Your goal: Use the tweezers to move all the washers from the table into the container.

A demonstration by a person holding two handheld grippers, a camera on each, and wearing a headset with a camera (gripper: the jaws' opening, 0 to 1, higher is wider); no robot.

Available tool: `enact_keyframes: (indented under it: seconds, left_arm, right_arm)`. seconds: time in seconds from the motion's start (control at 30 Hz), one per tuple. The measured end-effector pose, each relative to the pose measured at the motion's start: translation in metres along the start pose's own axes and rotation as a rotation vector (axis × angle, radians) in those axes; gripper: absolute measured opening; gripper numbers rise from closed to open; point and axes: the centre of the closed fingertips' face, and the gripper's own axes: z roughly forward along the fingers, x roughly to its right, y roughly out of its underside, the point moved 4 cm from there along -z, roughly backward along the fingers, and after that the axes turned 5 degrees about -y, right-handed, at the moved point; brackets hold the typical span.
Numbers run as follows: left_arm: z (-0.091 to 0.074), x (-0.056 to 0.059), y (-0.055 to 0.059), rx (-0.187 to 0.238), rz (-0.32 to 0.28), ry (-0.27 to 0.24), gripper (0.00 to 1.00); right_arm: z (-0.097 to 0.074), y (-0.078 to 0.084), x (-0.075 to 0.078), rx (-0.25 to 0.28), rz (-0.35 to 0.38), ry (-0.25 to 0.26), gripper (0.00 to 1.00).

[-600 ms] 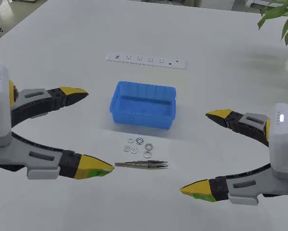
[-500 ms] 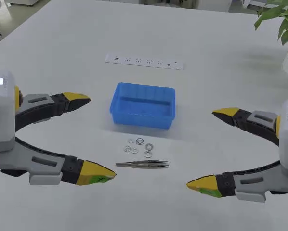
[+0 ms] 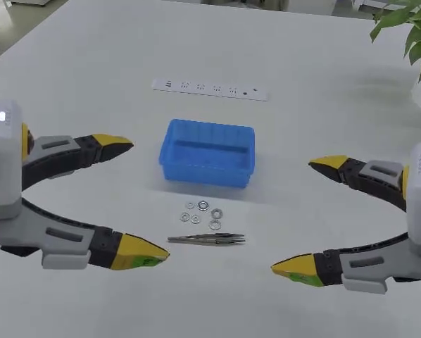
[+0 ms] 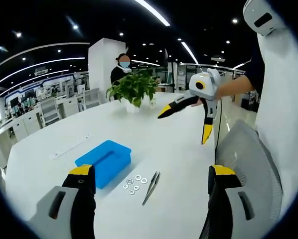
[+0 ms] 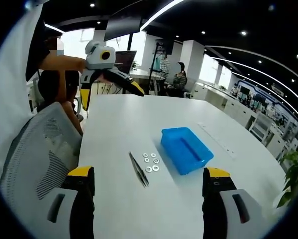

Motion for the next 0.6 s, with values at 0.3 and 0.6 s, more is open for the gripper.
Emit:
enact_keyframes:
  seconds: [0.3,0.6]
  left_arm:
    - [-0.0029,-0.0008,0.002,-0.008,0.001,-0.005,0.99]
    - [-0.0023,0.0028,0.0061,-0.027,0.017,0.011,0.99]
  right_arm:
    - [0.0017,0.001,-0.0013,-0.009,-0.006,-0.008,0.9]
    - [0.0027,0.0025,-0.0009,-0.011,-0.001,-0.004,0.9]
